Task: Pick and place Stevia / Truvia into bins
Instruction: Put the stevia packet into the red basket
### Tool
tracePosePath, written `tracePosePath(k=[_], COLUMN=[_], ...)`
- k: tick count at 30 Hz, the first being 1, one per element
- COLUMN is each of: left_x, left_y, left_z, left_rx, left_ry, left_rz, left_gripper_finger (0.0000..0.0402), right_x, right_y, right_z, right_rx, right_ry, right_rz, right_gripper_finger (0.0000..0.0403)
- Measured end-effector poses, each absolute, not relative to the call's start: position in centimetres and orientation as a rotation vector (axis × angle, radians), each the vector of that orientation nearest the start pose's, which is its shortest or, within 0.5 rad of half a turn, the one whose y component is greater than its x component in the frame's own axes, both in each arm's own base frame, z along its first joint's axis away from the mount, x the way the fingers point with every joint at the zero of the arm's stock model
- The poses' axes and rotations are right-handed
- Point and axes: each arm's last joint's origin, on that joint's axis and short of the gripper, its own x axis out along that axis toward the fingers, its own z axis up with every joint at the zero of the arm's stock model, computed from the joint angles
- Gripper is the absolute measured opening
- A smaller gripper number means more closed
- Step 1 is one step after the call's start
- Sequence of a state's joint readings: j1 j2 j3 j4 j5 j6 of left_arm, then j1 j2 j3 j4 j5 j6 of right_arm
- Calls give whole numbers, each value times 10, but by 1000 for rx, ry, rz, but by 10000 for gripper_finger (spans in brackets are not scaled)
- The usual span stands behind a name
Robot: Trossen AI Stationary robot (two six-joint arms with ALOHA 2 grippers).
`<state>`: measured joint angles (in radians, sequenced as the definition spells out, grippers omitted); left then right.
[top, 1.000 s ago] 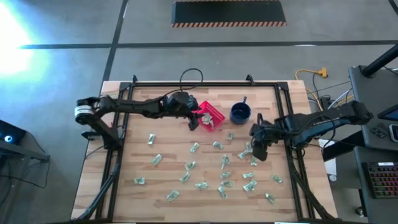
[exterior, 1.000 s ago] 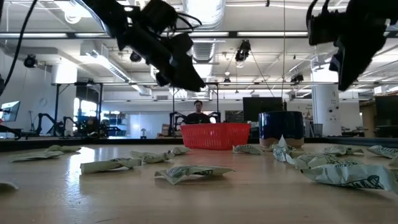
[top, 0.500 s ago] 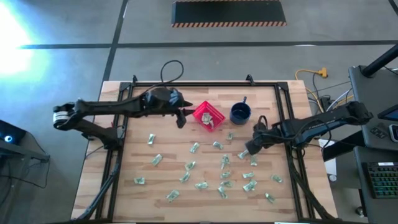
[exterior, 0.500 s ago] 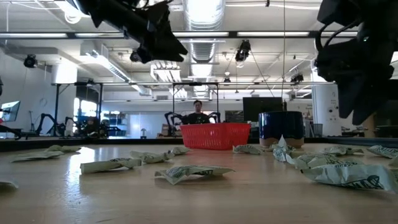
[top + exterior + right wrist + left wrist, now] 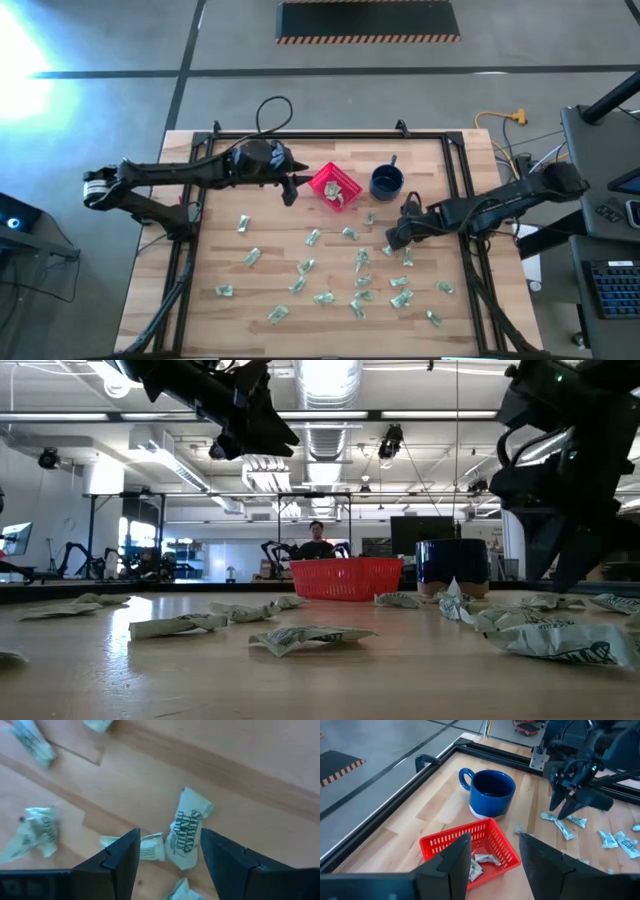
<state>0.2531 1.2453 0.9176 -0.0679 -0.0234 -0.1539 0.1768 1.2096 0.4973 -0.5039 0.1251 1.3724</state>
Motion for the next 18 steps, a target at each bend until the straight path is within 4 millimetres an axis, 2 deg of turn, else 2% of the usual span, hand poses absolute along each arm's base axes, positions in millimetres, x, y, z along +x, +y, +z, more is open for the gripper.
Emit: tracePosePath(k=[5,11,15,18], left_x=[267,266,267,267], left_y=[70,69,69,69], left_z=[293,291,291,291], left_rx=[-207,-222,-223,-223], left_ry=[373,382,382,382], left_rz=[304,305,305,305], left_gripper_finger=[151,151,151,151], right_x=[189,197,198,197], right_y=[30,32,32,32], right_z=[133,129,130,132], right_rx=[981,928,889,871], right_ry=[1073,1118,1147,1155], right_rz=[-832,-851,-844,-831], right_gripper_finger=[208,200,174,139])
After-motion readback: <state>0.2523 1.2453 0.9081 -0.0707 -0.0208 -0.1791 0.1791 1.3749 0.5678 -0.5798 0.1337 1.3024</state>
